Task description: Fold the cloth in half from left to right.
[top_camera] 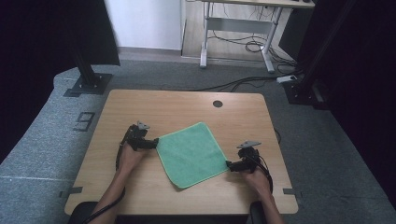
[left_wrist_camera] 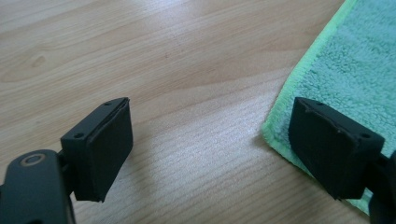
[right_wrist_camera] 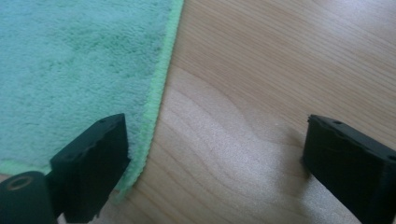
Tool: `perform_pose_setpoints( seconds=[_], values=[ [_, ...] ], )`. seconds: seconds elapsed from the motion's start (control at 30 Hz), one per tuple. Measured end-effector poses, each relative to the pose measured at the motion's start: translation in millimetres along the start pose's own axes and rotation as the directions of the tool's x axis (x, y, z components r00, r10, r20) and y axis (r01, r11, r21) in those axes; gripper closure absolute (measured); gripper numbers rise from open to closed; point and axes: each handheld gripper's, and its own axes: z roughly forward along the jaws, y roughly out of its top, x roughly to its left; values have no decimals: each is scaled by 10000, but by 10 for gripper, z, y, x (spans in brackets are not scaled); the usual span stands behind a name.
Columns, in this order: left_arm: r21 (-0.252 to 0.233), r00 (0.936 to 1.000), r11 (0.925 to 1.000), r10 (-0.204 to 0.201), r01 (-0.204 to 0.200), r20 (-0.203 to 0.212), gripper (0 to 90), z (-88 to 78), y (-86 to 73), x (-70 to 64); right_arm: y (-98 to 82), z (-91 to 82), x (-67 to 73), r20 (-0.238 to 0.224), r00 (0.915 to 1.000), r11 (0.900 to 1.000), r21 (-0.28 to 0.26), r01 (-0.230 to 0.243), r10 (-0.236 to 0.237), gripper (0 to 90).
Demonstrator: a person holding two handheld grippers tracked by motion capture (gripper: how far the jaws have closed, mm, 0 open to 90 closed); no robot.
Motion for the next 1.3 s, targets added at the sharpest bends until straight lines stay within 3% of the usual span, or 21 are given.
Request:
perform_pose_setpoints(
  seconds=[0.23, 0.37, 0.63, 0.67, 0.77, 0.8, 0.87, 0.9, 1.03, 1.07, 1.1, 1.2, 1.27, 1.3],
  values=[
    [109, 9998, 9998, -171, 170, 125, 127, 8, 5, 26, 17, -49, 64, -331, 9994, 9999, -85, 122, -125, 96],
    [103, 9998, 9998, -154, 152, 161, 126, 8, 4, 28, 41, -109, 138, -609, 9979, 9989, -420, 213, -239, 88],
    [93, 9997, 9999, -134, 133, 185, 126, 8, 3, 31, 95, -127, 387, -1578, 9847, 9959, -633, 652, -745, 93],
    [92, 9997, 9999, -137, 135, 184, 126, 8, 3, 31, 112, -111, 477, -1823, 9787, 9949, -545, 854, -940, 119],
    [90, 9997, 9999, -141, 139, 185, 126, 9, 3, 31, 131, -99, 575, -2101, 9715, 9934, -554, 1007, -1102, 132],
    [91, 9997, 9999, -138, 137, 186, 125, 9, 3, 31, 156, -87, 672, -2365, 9629, 9910, -637, 1181, -1300, 136],
    [88, 9997, 9999, -138, 137, 185, 126, 9, 3, 31, 182, -82, 768, -2611, 9542, 9885, -754, 1309, -1463, 139],
    [88, 9997, 9999, -138, 137, 185, 126, 9, 3, 31, 182, -82, 768, -2611, 9542, 9885, -754, 1309, -1463, 139],
    [88, 9997, 9999, -139, 137, 183, 126, 9, 3, 32, 226, -64, 935, -3107, 9354, 9847, -945, 1465, -1690, 158],
    [102, 9998, 9999, -122, 121, 181, 126, 8, 3, 33, 241, -53, 1018, -3282, 9270, 9827, -966, 1580, -1814, 170],
    [102, 9998, 9999, -122, 121, 181, 126, 8, 3, 33, 241, -53, 1018, -3282, 9270, 9827, -966, 1580, -1814, 170],
    [91, 9998, 9999, -139, 138, 165, 126, 8, 2, 33, 260, -35, 1141, -3540, 9150, 9808, -920, 1718, -1935, 196],
    [89, 9998, 9999, -143, 141, 164, 127, 8, 2, 33, 274, -9, 1271, -3815, 9009, 9784, -791, 1911, -2069, 219],
    [89, 9998, 9999, -143, 141, 164, 127, 8, 2, 33, 274, -9, 1271, -3815, 9009, 9784, -791, 1911, -2069, 219]
  ],
)
